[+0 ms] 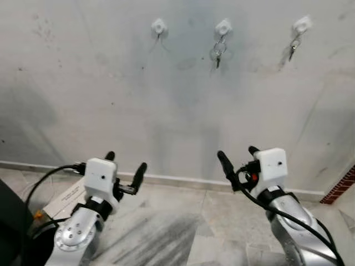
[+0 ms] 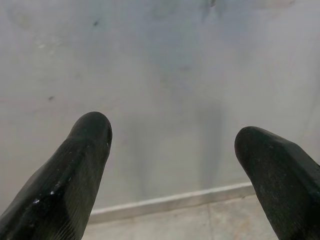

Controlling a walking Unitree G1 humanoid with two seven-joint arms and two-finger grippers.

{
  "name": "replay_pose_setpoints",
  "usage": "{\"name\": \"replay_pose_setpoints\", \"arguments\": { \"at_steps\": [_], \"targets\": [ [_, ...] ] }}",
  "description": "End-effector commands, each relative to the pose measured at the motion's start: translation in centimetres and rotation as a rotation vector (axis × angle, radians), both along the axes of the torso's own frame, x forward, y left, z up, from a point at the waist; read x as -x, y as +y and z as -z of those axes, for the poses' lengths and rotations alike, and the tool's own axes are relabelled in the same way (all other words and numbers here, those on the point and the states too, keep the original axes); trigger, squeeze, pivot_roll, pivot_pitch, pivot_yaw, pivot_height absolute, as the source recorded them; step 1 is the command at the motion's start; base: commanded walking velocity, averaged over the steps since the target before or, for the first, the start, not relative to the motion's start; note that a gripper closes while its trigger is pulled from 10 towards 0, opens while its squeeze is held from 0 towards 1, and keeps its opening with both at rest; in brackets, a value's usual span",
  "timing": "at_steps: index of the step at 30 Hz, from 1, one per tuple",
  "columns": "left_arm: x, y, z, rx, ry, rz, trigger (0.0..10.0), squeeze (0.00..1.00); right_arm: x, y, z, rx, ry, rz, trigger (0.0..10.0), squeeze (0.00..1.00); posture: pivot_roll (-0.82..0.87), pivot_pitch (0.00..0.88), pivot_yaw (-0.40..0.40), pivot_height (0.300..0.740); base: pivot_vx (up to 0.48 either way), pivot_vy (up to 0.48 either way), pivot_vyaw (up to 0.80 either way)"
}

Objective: Hang keys on a hook

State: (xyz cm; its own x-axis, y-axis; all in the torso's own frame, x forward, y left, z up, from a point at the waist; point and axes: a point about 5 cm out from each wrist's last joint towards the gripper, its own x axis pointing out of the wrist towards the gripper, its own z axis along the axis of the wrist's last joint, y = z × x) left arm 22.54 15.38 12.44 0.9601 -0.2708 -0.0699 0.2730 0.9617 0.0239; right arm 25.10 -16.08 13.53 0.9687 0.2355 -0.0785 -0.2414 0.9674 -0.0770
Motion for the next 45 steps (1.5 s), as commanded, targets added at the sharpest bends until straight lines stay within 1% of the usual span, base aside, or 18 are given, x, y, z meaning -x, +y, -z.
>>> {"name": "replay_pose_setpoints", "arguments": {
  "at_steps": [1, 5, 7, 8, 10, 11, 14, 16, 17, 19, 21, 29, 34, 39, 45],
  "targets": [
    [-0.3, 0.5, 0.4, -0.004, 0.012, -0.021, 10.0, 0.00, -0.3, 0.1, -0.3, -0.007, -0.016, 0.019, 10.0, 0.00, -0.02, 0.005, 0.072, 0.740, 0.000, 0.000, 0.00],
    [-0.6, 0.3, 1.2, 0.019, 0.055, 0.006, 10.0, 0.00, -0.2, -0.3, -0.1, -0.002, -0.009, 0.034, 10.0, 0.00, -0.03, 0.001, 0.069, 0.740, 0.000, 0.000, 0.00],
    [-1.0, 0.1, 2.2, 0.030, 0.106, 0.039, 10.0, 0.00, 0.0, -0.5, 0.4, -0.004, 0.020, 0.059, 10.0, 0.00, -0.05, 0.000, 0.067, 0.740, 0.000, 0.000, -0.30],
    [-1.0, 0.1, 2.2, 0.030, 0.106, 0.039, 10.0, 0.00, 0.0, -0.5, 0.4, -0.004, 0.020, 0.059, 10.0, 0.00, -0.05, 0.000, 0.067, 0.740, 0.000, 0.000, -0.59],
    [-1.8, -0.2, 2.5, 0.041, 0.116, 0.067, 10.0, 0.00, 0.7, -0.1, 1.0, -0.006, 0.045, 0.061, 10.0, 0.00, -0.07, 0.000, 0.067, 0.740, 0.000, 0.000, -0.79],
    [-2.0, -0.2, 2.6, 0.042, 0.114, 0.069, 10.0, 0.00, 0.8, 0.1, 1.1, -0.004, 0.046, 0.059, 10.0, 0.00, -0.08, 0.000, 0.067, 0.740, 0.000, 0.000, -0.79],
    [-2.2, -1.0, 3.3, 0.065, 0.158, 0.137, 10.0, 0.00, 1.0, 0.4, 1.6, -0.019, 0.062, 0.081, 10.0, 0.00, -0.09, 0.000, 0.068, 0.740, 0.000, 0.000, -0.78],
    [-2.4, -1.4, 3.8, 0.108, 0.183, 0.163, 10.0, 0.00, 1.0, 0.3, 2.4, -0.051, 0.082, 0.117, 10.0, 0.00, -0.10, 0.000, 0.071, 0.740, 0.000, 0.000, -0.78],
    [-2.4, -1.4, 3.8, 0.108, 0.183, 0.163, 10.0, 0.00, 1.0, 0.3, 2.4, -0.051, 0.082, 0.117, 10.0, 0.00, -0.10, 0.000, 0.071, 0.740, 0.000, 0.000, -0.78],
    [-2.7, -1.3, 4.0, 0.144, 0.193, 0.171, 10.0, 0.00, 0.8, 0.1, 2.7, -0.058, 0.085, 0.133, 10.0, 0.00, -0.10, 0.000, 0.073, 0.740, 0.000, 0.000, -0.78],
    [-2.8, -1.3, 4.1, 0.161, 0.200, 0.166, 10.0, 0.00, 0.8, 0.0, 2.8, -0.059, 0.086, 0.136, 10.0, 0.00, -0.10, 0.000, 0.071, 0.740, 0.000, 0.000, -0.78],
    [-3.1, -1.2, 4.2, 0.181, 0.188, 0.147, 10.0, 0.00, 0.6, 0.3, 3.1, -0.044, 0.084, 0.104, 10.0, 0.00, -0.09, 0.000, 0.053, 0.740, 0.000, 0.000, -0.78],
    [-3.3, -0.9, 4.2, 0.235, 0.186, 0.117, 10.0, 0.00, 0.4, 0.4, 3.5, -0.051, 0.089, 0.087, 10.0, 0.00, -0.09, 0.000, 0.046, 0.740, 0.000, 0.000, -0.79],
    [-3.2, -1.0, 4.3, 0.244, 0.191, 0.124, 10.0, 0.00, 0.4, 0.6, 3.3, -0.039, 0.070, 0.067, 10.0, 0.00, -0.09, 0.000, 0.044, 0.740, 0.000, 0.000, -0.75],
    [-3.2, -1.1, 4.4, 0.252, 0.197, 0.134, 10.0, 0.00, 0.4, 0.5, 3.4, -0.046, 0.071, 0.066, 10.0, 0.00, -0.09, 0.000, 0.043, 0.740, 0.000, 0.000, 0.00]
  ]
}}
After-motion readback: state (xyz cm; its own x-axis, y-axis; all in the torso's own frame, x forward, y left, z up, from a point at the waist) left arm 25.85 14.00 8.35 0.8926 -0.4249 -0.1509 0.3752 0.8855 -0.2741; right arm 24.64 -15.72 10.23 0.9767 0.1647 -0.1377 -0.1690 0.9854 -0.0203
